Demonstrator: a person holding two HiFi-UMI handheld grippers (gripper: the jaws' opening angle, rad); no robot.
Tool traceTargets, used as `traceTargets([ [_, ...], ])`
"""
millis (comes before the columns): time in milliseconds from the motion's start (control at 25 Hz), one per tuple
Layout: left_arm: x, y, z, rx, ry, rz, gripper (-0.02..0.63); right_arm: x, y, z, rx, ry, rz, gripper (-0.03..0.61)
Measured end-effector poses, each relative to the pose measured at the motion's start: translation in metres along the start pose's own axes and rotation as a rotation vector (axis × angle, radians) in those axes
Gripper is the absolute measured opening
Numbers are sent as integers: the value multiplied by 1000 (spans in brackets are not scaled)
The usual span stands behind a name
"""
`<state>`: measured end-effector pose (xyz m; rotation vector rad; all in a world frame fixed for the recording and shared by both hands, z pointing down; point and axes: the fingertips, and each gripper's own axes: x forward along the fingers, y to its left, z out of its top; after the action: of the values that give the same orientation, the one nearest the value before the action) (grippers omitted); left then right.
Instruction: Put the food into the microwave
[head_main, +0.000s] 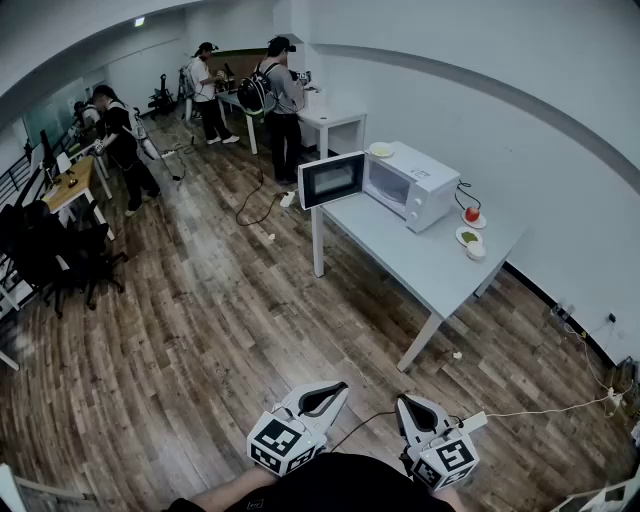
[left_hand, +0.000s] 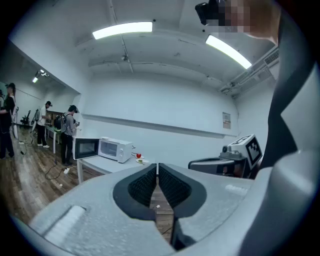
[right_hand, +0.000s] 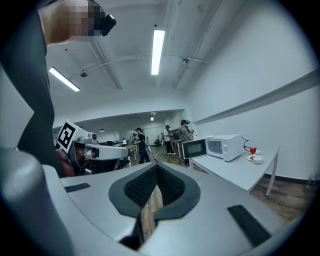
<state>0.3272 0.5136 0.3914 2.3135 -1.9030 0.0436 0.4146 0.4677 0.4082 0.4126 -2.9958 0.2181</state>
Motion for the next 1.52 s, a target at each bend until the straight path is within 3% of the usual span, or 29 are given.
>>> traceTargets([
  [120, -10, 10, -2, 10, 4, 10, 21, 10, 15, 1, -2, 38, 10, 14],
  [360, -34, 39, -6, 7, 22, 12, 21, 42, 45, 3, 32, 17, 58, 14],
  [600, -59, 71, -2, 23, 17, -4, 21, 73, 69, -7, 78, -55, 49, 14],
  [840, -65, 88, 2, 21, 1, -37, 21, 90, 91, -16, 71, -20, 45, 15],
  [1240, -38, 123, -11, -13, 30, -14, 21, 129, 66, -16, 117, -17, 77, 15],
  [1520, 17, 160, -8, -5, 76, 9, 21, 179, 15, -9, 146, -17, 118, 15],
])
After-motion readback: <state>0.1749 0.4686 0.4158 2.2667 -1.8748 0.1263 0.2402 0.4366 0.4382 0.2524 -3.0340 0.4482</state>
